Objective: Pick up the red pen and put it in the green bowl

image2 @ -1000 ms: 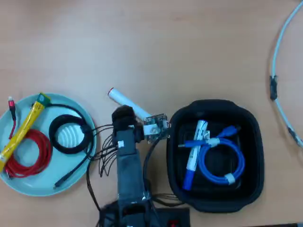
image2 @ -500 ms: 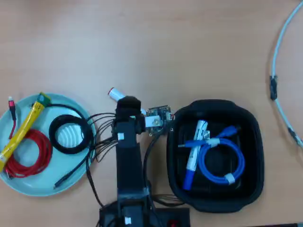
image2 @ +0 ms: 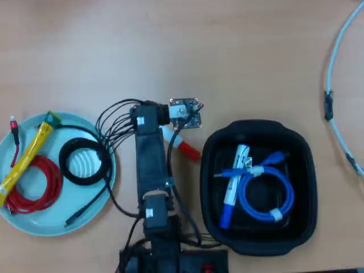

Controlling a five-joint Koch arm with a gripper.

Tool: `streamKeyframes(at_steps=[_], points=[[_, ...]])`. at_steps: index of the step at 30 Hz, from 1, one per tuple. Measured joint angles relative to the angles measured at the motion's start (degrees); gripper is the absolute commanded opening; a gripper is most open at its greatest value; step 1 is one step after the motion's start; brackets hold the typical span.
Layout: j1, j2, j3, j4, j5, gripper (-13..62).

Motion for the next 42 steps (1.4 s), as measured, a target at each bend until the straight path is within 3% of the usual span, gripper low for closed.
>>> streamKeyframes(at_steps=[14,42], points=[[-0.53,-12.83,0.53,-0.09,0.79,25.8],[0.7,-17.75,7.38,-13.8,1.05,25.0]])
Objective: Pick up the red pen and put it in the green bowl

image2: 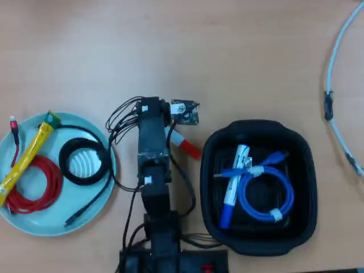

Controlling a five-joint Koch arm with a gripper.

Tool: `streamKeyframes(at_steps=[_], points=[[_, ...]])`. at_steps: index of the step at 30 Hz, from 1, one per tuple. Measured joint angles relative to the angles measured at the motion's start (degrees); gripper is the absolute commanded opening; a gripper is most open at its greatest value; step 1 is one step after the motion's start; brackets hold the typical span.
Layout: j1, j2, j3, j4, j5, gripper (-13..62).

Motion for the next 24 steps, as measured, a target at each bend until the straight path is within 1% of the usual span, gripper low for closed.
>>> streamKeyframes(at_steps=[2,4,5,8,9,10,11,14,24], points=[[0.09,0.0,0.0,-0.35,0.0,22.7],[0.26,0.0,0.0,-1.05,0.0,16.2],[0.44,0.0,-0.09,-1.41,0.0,10.7],[0.7,0.0,-0.18,-2.11,0.18,-9.1],[0.88,0.0,-0.18,-2.02,0.09,-8.9],[0.88,0.0,-0.18,-1.93,0.09,-6.4],[0.97,0.0,-0.09,-1.93,-0.26,-5.4],[1.14,0.0,-0.09,-1.93,-0.35,-7.0],[0.88,0.0,-0.09,-1.93,-0.35,-7.0]])
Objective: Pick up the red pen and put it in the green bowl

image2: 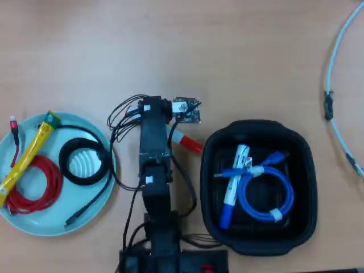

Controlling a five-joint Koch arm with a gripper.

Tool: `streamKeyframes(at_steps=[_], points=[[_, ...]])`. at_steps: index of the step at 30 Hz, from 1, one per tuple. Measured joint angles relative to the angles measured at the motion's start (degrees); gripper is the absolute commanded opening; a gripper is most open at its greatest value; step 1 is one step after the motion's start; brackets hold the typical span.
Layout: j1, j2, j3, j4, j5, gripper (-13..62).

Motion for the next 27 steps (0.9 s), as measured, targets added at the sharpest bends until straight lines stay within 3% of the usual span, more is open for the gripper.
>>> streamKeyframes(at_steps=[5,11,21,27], points=[[-1.67,0.09,-0.35,0.0,-0.79,-7.0],[-4.75,2.64,-1.32,0.09,-11.34,-7.0],[-9.49,21.88,-1.32,-0.62,-20.21,-7.0],[-16.35,25.14,-3.52,-0.97,-25.31,-7.0]])
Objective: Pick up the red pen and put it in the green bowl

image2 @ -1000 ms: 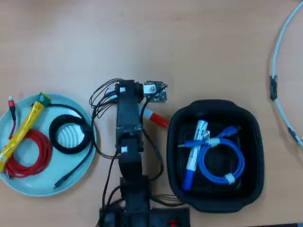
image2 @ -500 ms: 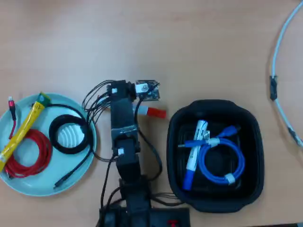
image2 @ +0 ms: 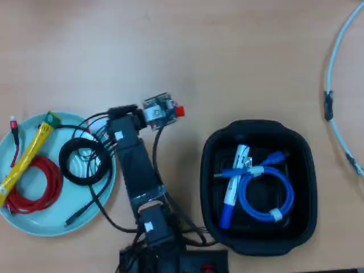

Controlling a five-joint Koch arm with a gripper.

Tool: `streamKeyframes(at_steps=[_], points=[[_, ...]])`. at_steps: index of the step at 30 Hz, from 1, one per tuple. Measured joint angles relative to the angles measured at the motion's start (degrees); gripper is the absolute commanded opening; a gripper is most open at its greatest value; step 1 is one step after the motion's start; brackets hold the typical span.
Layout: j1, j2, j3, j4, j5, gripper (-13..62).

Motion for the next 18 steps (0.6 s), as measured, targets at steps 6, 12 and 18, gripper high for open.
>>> streamKeyframes(at_steps=[6,12,18], points=[[-12.04,0.26,0.0,-1.58,-4.13,-7.0],[-24.96,0.26,0.0,-4.04,-4.13,-7.0],[-37.0,0.18,0.0,-8.96,-4.13,-7.0]])
